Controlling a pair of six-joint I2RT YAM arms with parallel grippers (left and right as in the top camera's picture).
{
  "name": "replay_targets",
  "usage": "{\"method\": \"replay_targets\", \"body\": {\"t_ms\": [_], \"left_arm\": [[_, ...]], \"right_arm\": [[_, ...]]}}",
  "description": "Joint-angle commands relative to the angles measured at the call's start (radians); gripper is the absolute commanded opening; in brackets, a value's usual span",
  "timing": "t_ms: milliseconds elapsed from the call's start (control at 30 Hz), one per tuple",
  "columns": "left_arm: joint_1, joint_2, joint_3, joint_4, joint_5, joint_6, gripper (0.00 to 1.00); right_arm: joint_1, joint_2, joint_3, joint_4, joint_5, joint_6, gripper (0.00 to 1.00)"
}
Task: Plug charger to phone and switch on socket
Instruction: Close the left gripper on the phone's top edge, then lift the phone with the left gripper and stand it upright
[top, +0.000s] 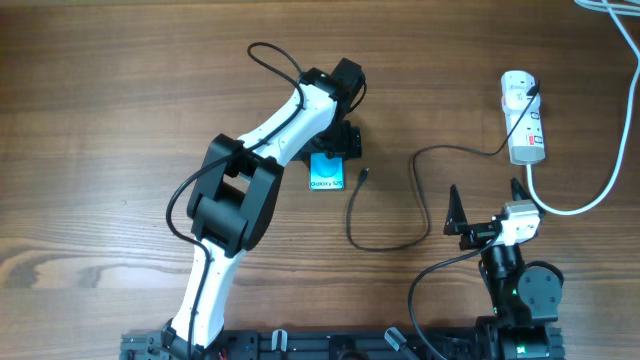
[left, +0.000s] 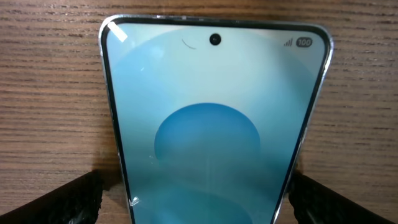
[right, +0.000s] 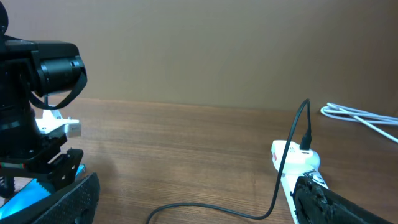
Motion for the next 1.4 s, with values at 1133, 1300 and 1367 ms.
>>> {"method": "replay_targets", "body": {"t_ms": [1133,1300,1367], "left_arm": [[0.025,-0.053,0.055,-0.06,0.13,-0.01,0.72],[0.093,-0.139,0.055,-0.091,0.343,-0.01,0.71],[0.124,-0.166,0.055,-0.111,0.449,-0.01,0.72]], "right_arm": [[-0.003,-0.008,-0.001,0.002,0.003,-0.018,1.0],[-0.003,-0.008,-0.001,0.002,0.003,-0.018,1.0],[-0.003,-0.008,-0.001,0.002,0.003,-0.018,1.0]]}}
